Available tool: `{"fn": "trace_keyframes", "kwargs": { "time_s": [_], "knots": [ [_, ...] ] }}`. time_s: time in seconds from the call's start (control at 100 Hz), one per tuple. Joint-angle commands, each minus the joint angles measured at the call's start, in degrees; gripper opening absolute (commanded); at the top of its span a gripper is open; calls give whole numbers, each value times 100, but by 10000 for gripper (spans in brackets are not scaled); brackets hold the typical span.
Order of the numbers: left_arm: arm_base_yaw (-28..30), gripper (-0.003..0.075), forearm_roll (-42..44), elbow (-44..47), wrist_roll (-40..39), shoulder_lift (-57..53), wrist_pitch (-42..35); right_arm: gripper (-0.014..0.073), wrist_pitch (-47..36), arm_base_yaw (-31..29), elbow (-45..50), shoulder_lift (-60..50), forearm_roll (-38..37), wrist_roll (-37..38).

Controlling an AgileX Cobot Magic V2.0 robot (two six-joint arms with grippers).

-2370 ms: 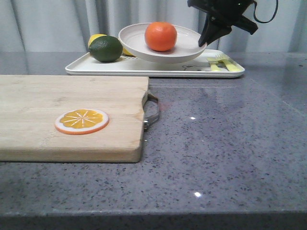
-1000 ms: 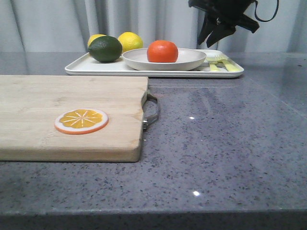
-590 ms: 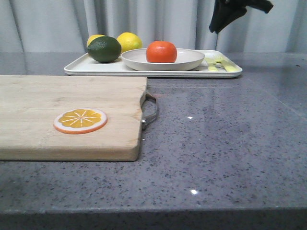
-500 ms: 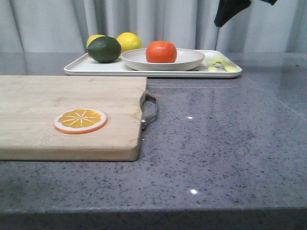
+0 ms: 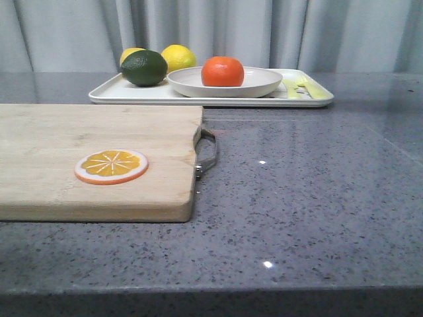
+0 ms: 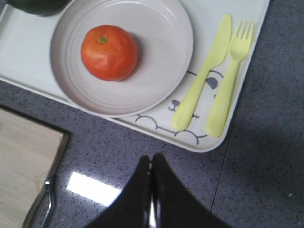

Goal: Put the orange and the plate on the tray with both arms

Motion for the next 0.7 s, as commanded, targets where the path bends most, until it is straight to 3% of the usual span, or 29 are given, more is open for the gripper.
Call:
{"fn": "trace_keyframes", "kwargs": {
  "time_s": [0.0,0.34,0.69],
  "knots": [
    [0,-20,-46,-133,-43,-178,-458,-67,-708,61,540,-846,60,-142],
    [0,-20,-32,216,-43,-828,-614,-67,-2005,80,3422,-3061,60,-461],
    [0,-20,-32,694,-43,-1251,-940,-67,-2944,80,5643,-5112,47,-500]
  ]
}}
